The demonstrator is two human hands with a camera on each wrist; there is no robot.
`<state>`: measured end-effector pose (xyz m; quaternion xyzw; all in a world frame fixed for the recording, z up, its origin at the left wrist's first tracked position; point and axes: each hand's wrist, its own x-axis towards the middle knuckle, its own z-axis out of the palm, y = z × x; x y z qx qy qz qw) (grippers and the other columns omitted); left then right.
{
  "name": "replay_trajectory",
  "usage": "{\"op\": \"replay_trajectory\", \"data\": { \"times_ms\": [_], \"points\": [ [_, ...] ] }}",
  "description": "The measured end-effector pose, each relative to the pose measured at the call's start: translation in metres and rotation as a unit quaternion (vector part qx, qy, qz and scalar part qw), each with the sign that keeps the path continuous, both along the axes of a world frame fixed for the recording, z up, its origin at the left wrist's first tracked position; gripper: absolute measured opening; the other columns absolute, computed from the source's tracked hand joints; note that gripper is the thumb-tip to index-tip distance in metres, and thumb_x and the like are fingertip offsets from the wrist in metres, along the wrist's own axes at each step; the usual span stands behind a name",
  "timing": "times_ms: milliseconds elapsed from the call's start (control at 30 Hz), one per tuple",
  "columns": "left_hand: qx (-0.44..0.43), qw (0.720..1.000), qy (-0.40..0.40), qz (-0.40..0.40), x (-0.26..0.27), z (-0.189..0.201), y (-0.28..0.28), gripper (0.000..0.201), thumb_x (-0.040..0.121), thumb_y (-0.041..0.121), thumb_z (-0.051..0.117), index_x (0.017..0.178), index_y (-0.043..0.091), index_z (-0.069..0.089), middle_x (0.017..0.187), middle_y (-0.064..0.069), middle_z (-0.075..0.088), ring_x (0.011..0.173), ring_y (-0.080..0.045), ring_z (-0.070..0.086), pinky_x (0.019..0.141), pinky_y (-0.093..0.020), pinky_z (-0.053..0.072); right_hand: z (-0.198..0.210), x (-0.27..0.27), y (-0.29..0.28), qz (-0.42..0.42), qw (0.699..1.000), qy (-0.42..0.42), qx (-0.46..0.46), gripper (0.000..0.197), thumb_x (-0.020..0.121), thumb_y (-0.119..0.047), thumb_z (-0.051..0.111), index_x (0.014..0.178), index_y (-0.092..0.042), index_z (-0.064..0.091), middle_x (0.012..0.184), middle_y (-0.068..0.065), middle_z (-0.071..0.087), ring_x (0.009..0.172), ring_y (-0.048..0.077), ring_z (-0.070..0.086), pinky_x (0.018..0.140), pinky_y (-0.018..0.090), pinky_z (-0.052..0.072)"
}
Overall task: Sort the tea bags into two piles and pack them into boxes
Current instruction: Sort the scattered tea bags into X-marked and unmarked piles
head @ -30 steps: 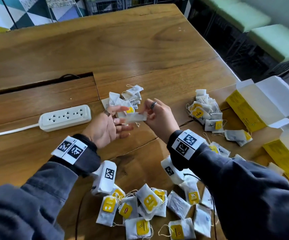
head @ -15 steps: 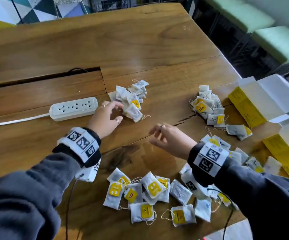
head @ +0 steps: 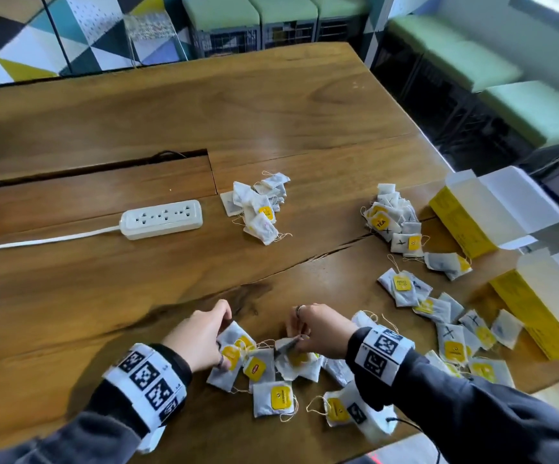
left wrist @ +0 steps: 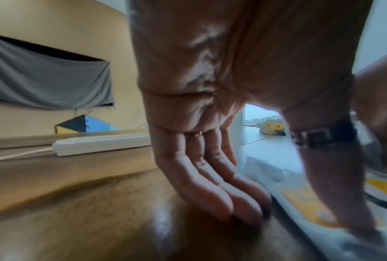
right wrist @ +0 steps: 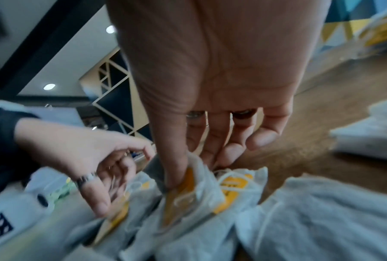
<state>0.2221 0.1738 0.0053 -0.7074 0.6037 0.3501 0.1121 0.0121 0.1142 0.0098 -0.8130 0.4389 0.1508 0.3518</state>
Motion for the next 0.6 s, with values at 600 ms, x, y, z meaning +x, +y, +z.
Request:
{"op": "replay_trajectory", "data": {
  "times_ms": [600],
  "points": [
    [-0.051,0.973,0.061,0.217,-0.027,0.006,0.026,0.048,0.068,0.020,0.081,0.096,0.017,0.041,0.073,0.004,0.058,0.065,-0.008,0.053,0.052,-0.019,0.036,0.034,-0.097,0.005,-0.268,0.865,-0.414,-0.092,0.053,0.073,0.012,0.063,0.053,-0.037,0.060,0.077,-0.005,0.050,0.072,0.005,0.051,0.066,0.011,0.040]
  ]
}}
